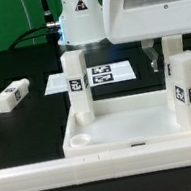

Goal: Assemble desk

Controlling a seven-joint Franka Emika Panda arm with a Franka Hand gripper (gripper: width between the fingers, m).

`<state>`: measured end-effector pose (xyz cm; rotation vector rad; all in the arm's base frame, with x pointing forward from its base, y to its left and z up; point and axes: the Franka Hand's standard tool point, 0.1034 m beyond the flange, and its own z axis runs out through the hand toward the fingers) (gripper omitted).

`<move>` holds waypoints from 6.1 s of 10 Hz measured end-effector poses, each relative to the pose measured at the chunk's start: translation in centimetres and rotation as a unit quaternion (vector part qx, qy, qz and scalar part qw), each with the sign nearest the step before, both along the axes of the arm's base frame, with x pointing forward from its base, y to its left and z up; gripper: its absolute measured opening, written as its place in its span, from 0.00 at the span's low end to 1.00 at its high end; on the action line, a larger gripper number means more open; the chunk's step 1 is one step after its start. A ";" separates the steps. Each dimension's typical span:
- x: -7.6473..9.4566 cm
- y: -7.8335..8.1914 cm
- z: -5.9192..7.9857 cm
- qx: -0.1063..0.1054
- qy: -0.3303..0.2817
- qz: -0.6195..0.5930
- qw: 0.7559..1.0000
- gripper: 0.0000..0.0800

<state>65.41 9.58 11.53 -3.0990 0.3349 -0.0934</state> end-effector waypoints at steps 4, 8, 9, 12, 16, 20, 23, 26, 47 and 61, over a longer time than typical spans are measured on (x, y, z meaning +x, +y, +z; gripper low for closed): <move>0.0 -0.2 0.0 -0.010 -0.002 0.120 0.993 0.81; 0.0 -0.4 0.0 -0.013 -0.002 0.137 0.990 0.36; 0.0 -0.4 0.0 -0.013 -0.002 0.131 0.991 0.36; 0.0 -0.4 0.0 -0.009 -0.001 0.078 0.997 0.36; 0.1 -0.7 0.0 0.018 0.003 -0.115 0.993 0.36; 0.2 -0.7 0.0 0.041 0.010 -0.298 0.954 0.36; 0.2 -1.0 0.0 0.053 0.017 -0.395 0.917 0.36; 0.3 -1.1 0.0 0.062 0.022 -0.491 0.869 0.36; 0.6 -0.4 0.2 0.005 -0.016 0.077 0.997 0.81; 0.6 -2.7 0.1 0.009 -0.010 -0.189 0.982 0.36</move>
Offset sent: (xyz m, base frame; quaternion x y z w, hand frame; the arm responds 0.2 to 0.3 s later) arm -0.0013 0.0030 0.0013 0.0004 -0.0015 -0.1085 0.9941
